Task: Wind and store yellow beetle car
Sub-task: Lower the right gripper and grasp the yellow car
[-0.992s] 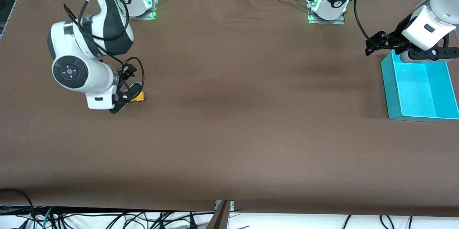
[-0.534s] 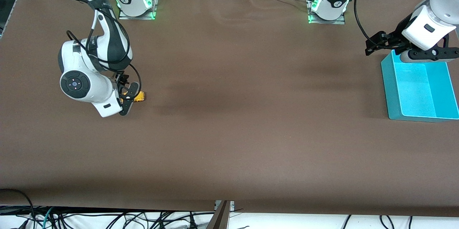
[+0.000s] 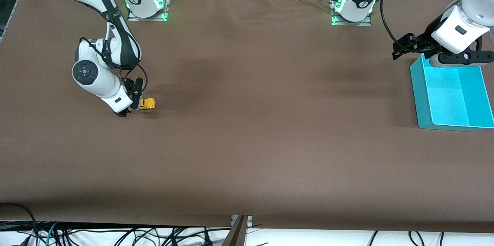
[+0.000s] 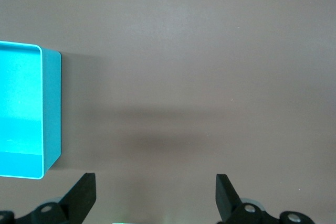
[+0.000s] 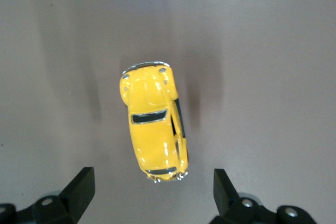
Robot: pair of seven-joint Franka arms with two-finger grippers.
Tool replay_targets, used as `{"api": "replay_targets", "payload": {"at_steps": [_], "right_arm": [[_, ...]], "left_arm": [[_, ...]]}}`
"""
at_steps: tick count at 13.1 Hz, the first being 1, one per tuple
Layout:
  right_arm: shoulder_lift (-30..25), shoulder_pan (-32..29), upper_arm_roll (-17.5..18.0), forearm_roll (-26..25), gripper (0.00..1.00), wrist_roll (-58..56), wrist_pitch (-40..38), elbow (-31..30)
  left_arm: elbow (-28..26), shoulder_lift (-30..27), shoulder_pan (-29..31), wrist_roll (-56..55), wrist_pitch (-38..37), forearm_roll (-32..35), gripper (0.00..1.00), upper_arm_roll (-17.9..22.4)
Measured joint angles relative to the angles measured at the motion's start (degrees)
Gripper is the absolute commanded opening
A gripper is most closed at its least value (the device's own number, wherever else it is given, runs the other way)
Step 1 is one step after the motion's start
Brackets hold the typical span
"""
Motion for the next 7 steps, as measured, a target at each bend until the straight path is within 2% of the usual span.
{"api": "replay_targets", "payload": {"at_steps": [7], "right_arm": [[-0.62, 0.1, 0.3, 0.0, 0.96, -7.7, 5.0, -1.39]], "left_arm": [[0.0, 0.0, 0.0, 0.0, 0.0, 0.0, 1.0, -0.13]]}}
